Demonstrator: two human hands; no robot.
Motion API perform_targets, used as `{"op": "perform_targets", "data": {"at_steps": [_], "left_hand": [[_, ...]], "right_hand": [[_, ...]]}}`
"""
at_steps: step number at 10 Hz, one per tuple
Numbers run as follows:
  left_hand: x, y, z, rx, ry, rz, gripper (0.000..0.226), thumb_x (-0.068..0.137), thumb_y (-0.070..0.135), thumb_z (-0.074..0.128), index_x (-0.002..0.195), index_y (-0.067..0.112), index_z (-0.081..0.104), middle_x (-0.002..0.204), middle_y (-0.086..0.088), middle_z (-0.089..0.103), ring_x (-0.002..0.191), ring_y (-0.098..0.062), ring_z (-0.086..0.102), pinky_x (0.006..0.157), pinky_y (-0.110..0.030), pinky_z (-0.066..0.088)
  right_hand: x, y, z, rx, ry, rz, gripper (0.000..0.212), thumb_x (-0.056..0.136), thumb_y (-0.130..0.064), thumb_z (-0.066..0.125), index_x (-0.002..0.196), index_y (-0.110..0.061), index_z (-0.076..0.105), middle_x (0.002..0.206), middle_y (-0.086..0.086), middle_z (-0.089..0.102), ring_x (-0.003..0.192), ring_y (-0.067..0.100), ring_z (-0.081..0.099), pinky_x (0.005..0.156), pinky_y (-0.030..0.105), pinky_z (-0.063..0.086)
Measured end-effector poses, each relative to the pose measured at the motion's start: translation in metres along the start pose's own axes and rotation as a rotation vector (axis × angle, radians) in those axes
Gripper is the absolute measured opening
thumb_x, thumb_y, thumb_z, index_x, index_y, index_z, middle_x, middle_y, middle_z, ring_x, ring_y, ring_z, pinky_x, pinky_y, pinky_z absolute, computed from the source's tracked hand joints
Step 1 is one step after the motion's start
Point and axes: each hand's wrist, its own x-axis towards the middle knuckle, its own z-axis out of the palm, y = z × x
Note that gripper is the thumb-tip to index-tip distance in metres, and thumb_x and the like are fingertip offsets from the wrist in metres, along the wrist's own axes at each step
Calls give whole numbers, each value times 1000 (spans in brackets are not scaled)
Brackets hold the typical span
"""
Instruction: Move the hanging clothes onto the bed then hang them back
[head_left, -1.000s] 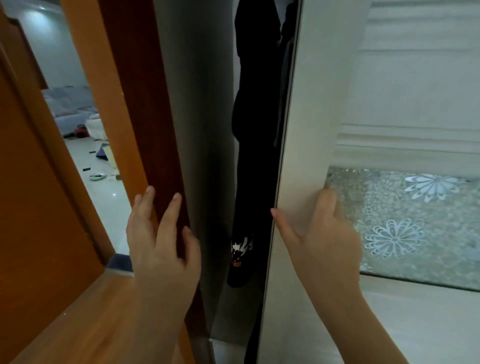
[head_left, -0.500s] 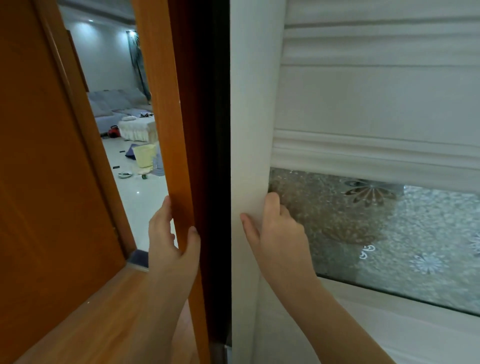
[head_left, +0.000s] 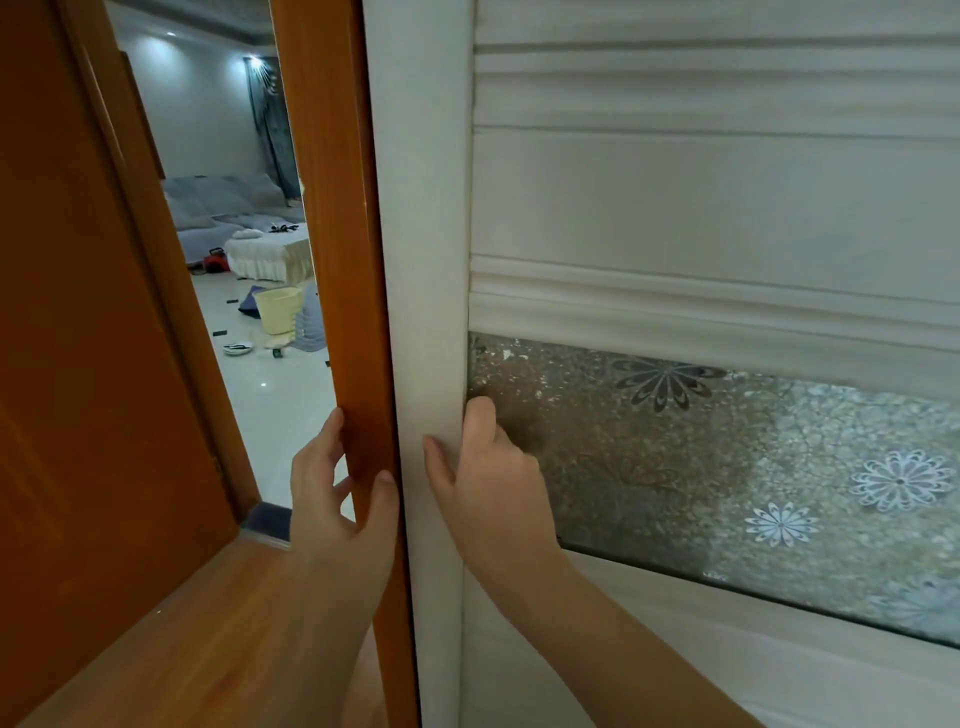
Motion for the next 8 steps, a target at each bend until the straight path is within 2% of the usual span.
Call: {"op": "perform_targets", "data": {"at_steps": [1, 2, 3, 4, 5, 6, 7, 8], "left_hand": [[-1, -2, 0, 19, 1, 11, 60, 85, 3, 58, 136, 20, 33, 125, 15, 33, 118, -4, 34, 98, -29, 36], [-1, -4, 1, 41, 18, 36, 65, 78, 21, 61, 136, 19, 33, 125, 15, 34, 117, -5, 36, 96, -29, 38], [-1, -4, 2, 52, 26, 43, 69, 70, 29, 52, 136, 19, 33, 125, 14, 34, 118, -6, 37, 95, -28, 38], [-2, -4, 4, 35, 47, 33, 70, 71, 28, 52, 137, 18, 33, 125, 13, 35, 119, -6, 36, 96, -28, 36], [-3, -3, 3, 39, 52, 47, 63, 79, 21, 58, 137, 18, 33, 127, 14, 35, 120, -5, 35, 95, -24, 35], [1, -8, -2, 77, 20, 46, 57, 87, 7, 56, 138, 18, 33, 128, 16, 34, 120, -4, 35, 97, -27, 34], [-1, -18, -11, -14, -99, 1, 54, 87, 8, 55, 134, 27, 38, 136, 15, 40, 124, -4, 39, 102, -33, 35], [-6, -41, -21, -77, -123, -125, 54, 85, 10, 57, 122, 47, 44, 134, 12, 45, 126, -8, 42, 106, -42, 35]], "right_hand": [[-1, -1, 2, 4, 13, -3, 57, 58, -35, 84, 79, -15, 35, 43, -4, 51, 26, 7, 48, 30, 12, 26], [-2, 0, 1, 11, 20, -21, 56, 60, -33, 83, 79, -15, 34, 43, -3, 51, 26, 7, 47, 31, 12, 25], [-3, 0, 2, 22, 0, -31, 52, 63, -33, 81, 81, -15, 36, 43, -4, 51, 26, 6, 47, 30, 11, 26], [-7, 3, 2, 123, -95, -5, 33, 77, -33, 65, 84, -16, 37, 46, -5, 53, 28, 5, 48, 32, 6, 23], [-12, 13, -6, 291, -260, 34, 18, 83, -34, 45, 91, -18, 40, 59, -5, 58, 42, 4, 55, 43, -3, 21], [-23, 27, -27, 472, -582, 88, 20, 91, -31, 47, 106, -18, 47, 93, -1, 62, 80, 10, 63, 68, 18, 51], [-43, 50, -46, 478, -619, 110, 27, 82, -48, 39, 96, -28, 49, 94, -8, 60, 89, 8, 58, 78, 22, 46], [-53, 82, -72, 524, -661, 263, 21, 70, -54, 40, 89, -46, 45, 94, -14, 62, 90, -1, 60, 78, 11, 45]]}}
